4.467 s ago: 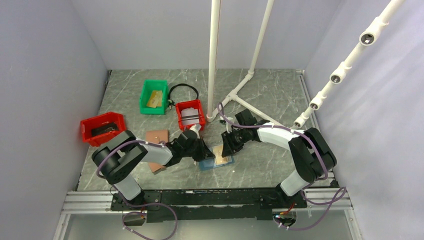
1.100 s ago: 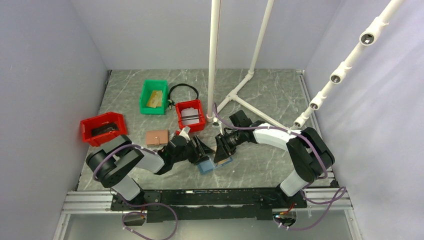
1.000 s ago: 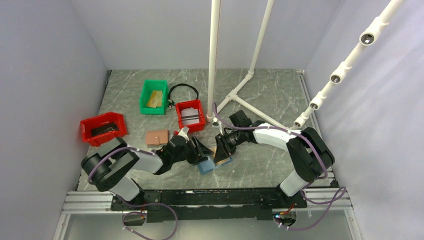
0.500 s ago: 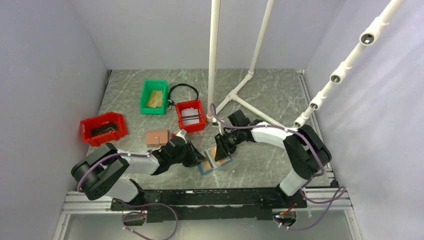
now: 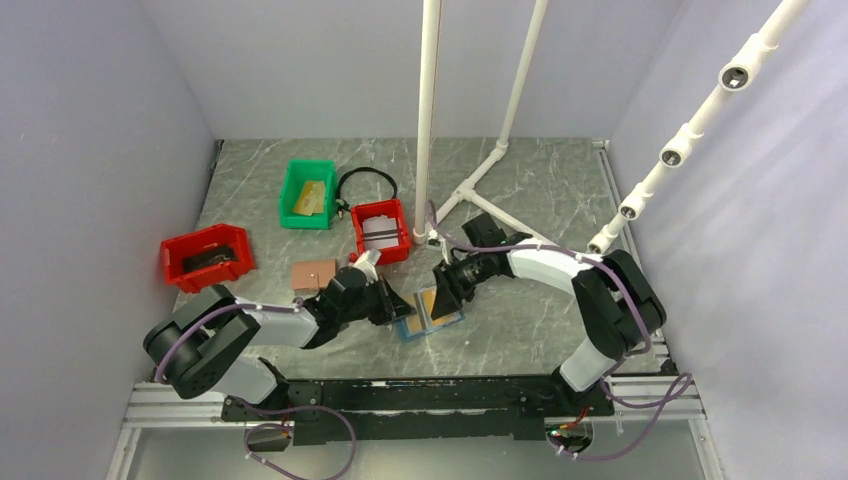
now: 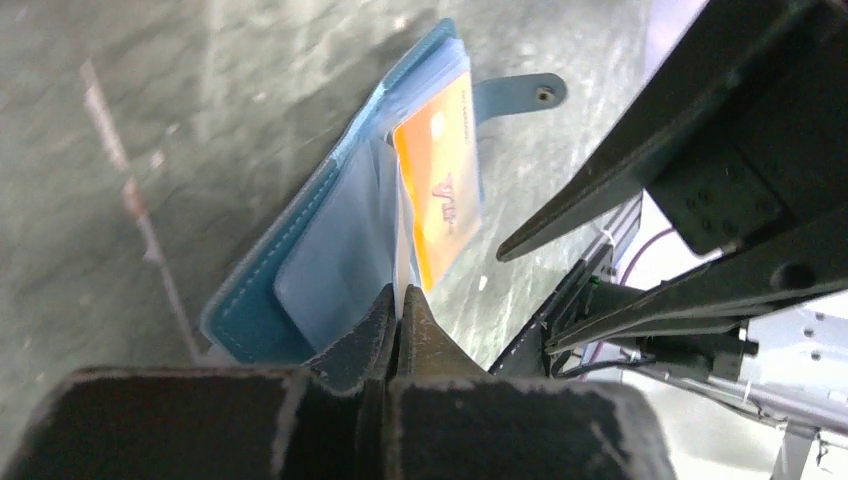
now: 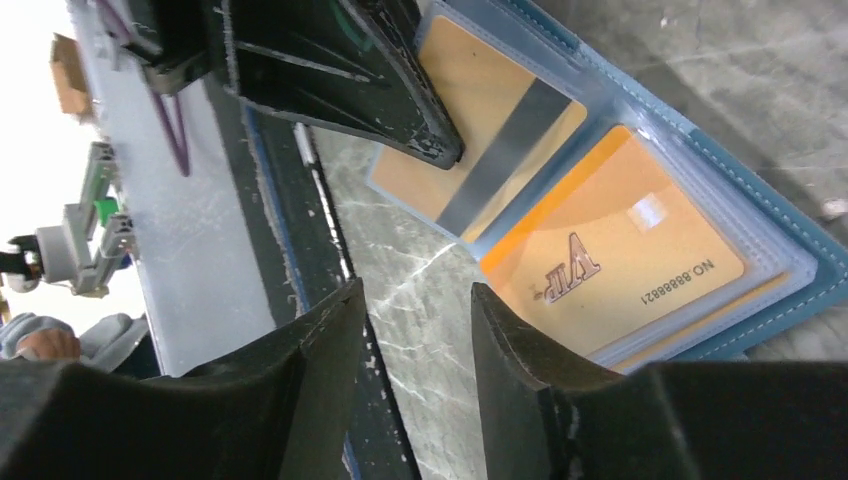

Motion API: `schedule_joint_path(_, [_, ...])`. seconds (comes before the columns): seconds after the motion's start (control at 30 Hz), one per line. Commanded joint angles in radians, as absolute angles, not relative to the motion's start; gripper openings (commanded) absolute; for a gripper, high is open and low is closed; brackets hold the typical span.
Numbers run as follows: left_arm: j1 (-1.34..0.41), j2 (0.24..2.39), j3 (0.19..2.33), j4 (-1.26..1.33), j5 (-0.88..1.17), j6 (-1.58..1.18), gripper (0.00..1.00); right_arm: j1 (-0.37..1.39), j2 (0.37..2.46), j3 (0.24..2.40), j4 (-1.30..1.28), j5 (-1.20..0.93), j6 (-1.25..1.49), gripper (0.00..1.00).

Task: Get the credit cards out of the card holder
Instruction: Remove the credit card from the card holder.

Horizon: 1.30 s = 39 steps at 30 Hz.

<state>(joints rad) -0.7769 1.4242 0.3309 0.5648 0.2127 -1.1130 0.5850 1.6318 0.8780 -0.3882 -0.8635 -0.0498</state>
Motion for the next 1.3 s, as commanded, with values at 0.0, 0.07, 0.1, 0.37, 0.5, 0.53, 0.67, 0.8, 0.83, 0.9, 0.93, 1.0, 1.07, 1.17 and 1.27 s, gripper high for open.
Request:
schedule_joint_path(0.0, [-0.762, 1.435, 0.366, 0.780, 0.331, -0.918, 0.00, 0.495, 1.532, 0.897, -0.419, -1.097, -0.173, 0.49])
schedule_joint_path(0.07, [-0.763, 1.441, 0.383, 0.814, 0.365, -0.884, 0.00, 0.463, 1.504, 0.886, -0.408, -1.118, -0.176, 0.52])
schedule_joint_path(0.1, [-0.762, 1.440, 0.385, 0.830, 0.376, -0.872, 0.00, 0.448, 1.495, 0.883, -0.407, -1.135, -0.179, 0.53])
schedule_joint_path(0.37, [-0.763, 1.390, 0.387, 0.902, 0.426, -0.827, 0.00, 0.404, 1.499, 0.891, -0.441, -1.210, -0.215, 0.54])
schedule_joint_path(0.5, [-0.764, 1.360, 0.380, 0.908, 0.425, -0.832, 0.00, 0.402, 1.503, 0.891, -0.442, -1.209, -0.213, 0.53])
schedule_joint_path(0.53, [-0.764, 1.355, 0.379, 0.914, 0.424, -0.836, 0.00, 0.402, 1.504, 0.890, -0.440, -1.211, -0.211, 0.53])
schedule_joint_path(0.67, [-0.764, 1.341, 0.370, 0.963, 0.423, -0.861, 0.00, 0.402, 1.512, 0.884, -0.431, -1.223, -0.200, 0.51])
schedule_joint_path(0.8, [-0.763, 1.356, 0.366, 1.032, 0.429, -0.895, 0.00, 0.402, 1.515, 0.880, -0.420, -1.255, -0.192, 0.49])
schedule_joint_path(0.83, [-0.763, 1.364, 0.363, 1.059, 0.430, -0.904, 0.00, 0.402, 1.513, 0.872, -0.407, -1.263, -0.179, 0.48])
schedule_joint_path(0.9, [-0.763, 1.378, 0.358, 1.100, 0.431, -0.921, 0.00, 0.402, 1.514, 0.873, -0.407, -1.285, -0.179, 0.43])
schedule_joint_path(0.93, [-0.764, 1.385, 0.359, 1.111, 0.431, -0.928, 0.00, 0.402, 1.514, 0.873, -0.407, -1.296, -0.178, 0.39])
schedule_joint_path(1.0, [-0.765, 1.397, 0.363, 1.125, 0.432, -0.937, 0.00, 0.402, 1.514, 0.871, -0.398, -1.311, -0.166, 0.34])
schedule_joint_path(1.07, [-0.768, 1.408, 0.367, 1.138, 0.431, -0.944, 0.00, 0.402, 1.515, 0.871, -0.394, -1.319, -0.161, 0.29])
schedule_joint_path(1.17, [-0.771, 1.416, 0.376, 1.125, 0.430, -0.945, 0.00, 0.402, 1.515, 0.874, -0.397, -1.331, -0.162, 0.12])
schedule_joint_path(1.27, [-0.771, 1.398, 0.362, 1.091, 0.409, -0.945, 0.05, 0.400, 1.511, 0.876, -0.404, -1.334, -0.171, 0.00])
